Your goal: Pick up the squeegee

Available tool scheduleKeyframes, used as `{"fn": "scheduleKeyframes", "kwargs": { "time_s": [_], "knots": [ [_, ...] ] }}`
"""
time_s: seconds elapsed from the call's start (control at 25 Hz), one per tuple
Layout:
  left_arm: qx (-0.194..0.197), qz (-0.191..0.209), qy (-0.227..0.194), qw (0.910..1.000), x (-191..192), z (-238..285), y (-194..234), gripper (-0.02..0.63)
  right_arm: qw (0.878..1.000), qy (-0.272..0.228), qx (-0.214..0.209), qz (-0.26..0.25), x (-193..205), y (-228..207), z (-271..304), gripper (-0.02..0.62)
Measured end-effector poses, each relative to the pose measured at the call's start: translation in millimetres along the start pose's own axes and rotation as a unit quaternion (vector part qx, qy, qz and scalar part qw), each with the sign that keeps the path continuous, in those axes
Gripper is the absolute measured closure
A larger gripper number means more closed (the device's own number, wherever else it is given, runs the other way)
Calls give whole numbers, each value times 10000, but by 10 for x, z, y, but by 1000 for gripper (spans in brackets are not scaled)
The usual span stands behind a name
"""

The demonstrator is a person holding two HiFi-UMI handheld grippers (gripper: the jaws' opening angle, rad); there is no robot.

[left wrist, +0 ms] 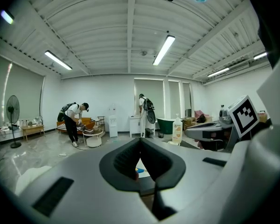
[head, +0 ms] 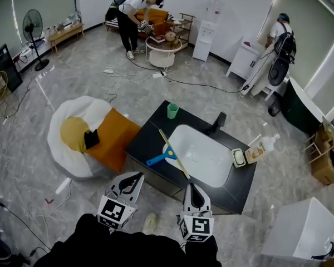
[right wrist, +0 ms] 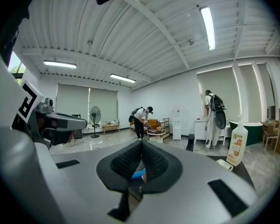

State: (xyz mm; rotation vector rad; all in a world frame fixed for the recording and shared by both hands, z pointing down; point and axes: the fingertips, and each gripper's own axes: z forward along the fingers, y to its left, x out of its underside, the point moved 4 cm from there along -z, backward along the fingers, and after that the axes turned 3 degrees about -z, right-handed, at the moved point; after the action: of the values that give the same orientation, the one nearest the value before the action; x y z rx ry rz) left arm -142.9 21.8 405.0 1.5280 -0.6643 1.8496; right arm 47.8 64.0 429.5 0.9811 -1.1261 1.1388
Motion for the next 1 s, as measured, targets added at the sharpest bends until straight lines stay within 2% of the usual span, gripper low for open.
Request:
{"fn": "scheduleKeyframes", "kwargs": {
  "time_s": [0.36, 0.52, 0.76, 1.0],
  "knots": [
    [-111, -26, 133, 9998, -50, 402, 138, 588, 9999, -45, -138, -7, -48, -223, 410, 580],
    [-39, -19, 93, 9999, -82, 537, 127, 588, 9999, -58, -105, 15, -51, -306, 466, 580],
    [134, 46, 116, 9998, -129, 782, 84, 588, 9999, -73, 78, 99, -39, -468, 483, 580],
    [539, 169, 238, 9981, -151, 1107, 73, 588, 9986, -38, 450, 271, -8, -633, 546, 580]
  ]
}}
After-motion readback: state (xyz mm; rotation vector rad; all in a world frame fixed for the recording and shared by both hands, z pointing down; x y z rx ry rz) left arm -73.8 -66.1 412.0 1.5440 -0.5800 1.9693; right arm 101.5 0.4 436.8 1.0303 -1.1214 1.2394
